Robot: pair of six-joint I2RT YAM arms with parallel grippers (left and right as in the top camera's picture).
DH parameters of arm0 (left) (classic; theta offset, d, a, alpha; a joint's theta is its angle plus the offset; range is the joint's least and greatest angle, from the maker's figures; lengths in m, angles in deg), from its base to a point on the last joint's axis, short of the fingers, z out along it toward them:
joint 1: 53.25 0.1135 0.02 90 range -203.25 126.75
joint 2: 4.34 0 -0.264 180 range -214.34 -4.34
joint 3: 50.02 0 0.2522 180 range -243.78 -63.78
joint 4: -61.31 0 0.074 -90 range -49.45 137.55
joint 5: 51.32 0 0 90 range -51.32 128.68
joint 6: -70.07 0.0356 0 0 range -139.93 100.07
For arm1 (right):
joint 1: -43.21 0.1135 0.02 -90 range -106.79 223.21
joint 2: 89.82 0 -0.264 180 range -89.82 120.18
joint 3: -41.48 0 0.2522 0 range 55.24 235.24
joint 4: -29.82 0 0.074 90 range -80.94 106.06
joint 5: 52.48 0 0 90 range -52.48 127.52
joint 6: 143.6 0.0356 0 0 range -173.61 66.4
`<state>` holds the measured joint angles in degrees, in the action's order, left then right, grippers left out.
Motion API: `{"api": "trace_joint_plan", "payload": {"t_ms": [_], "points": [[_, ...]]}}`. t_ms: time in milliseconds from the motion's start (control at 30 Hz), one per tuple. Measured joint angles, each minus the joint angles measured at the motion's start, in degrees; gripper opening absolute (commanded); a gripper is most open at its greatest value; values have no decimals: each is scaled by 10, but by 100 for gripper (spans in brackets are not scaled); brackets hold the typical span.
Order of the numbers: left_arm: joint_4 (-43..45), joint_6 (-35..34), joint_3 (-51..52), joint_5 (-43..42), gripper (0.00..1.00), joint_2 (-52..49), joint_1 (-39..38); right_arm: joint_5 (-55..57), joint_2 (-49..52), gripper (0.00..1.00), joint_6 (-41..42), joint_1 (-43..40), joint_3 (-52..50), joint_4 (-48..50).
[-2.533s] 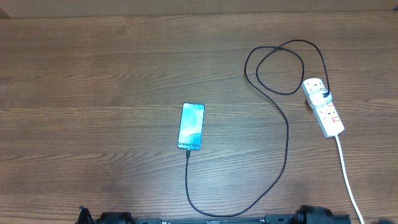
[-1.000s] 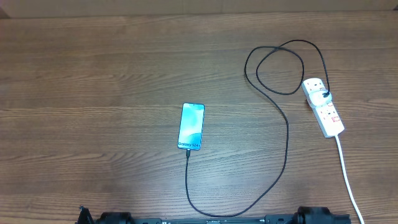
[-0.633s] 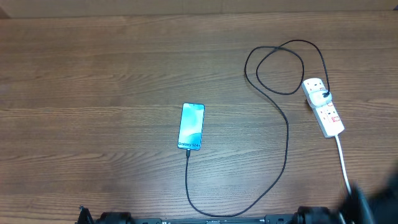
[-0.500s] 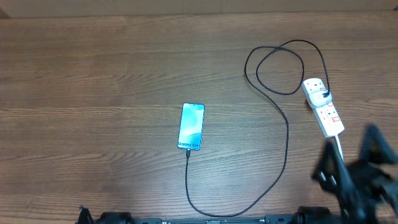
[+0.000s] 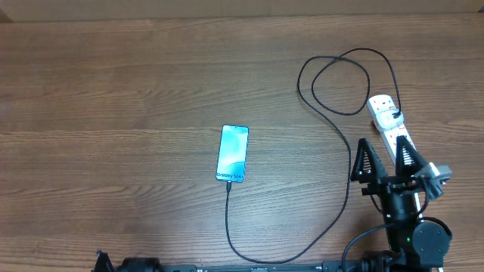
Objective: Plug charger to phone and switch on socket
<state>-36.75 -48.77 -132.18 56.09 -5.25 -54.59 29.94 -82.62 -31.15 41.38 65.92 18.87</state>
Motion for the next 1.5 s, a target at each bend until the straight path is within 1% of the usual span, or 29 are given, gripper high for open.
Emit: {"api": "trace_joint_plan", "payload": {"t_ms": [233, 567, 633, 1300, 1500], "points": [[0, 0, 0, 0, 100, 0, 0, 23, 0, 100, 0, 0, -40, -36], [0, 0, 0, 0, 100, 0, 0, 34, 1, 100, 0, 0, -89, -37], [0, 0, 0, 0, 100, 0, 0, 35, 1, 100, 0, 0, -96, -69], [0, 0, 0, 0, 100, 0, 0, 33, 1, 100, 0, 0, -96, -74], [0, 0, 0, 0, 100, 0, 0, 34, -17, 100, 0, 0, -96, -75]]}}
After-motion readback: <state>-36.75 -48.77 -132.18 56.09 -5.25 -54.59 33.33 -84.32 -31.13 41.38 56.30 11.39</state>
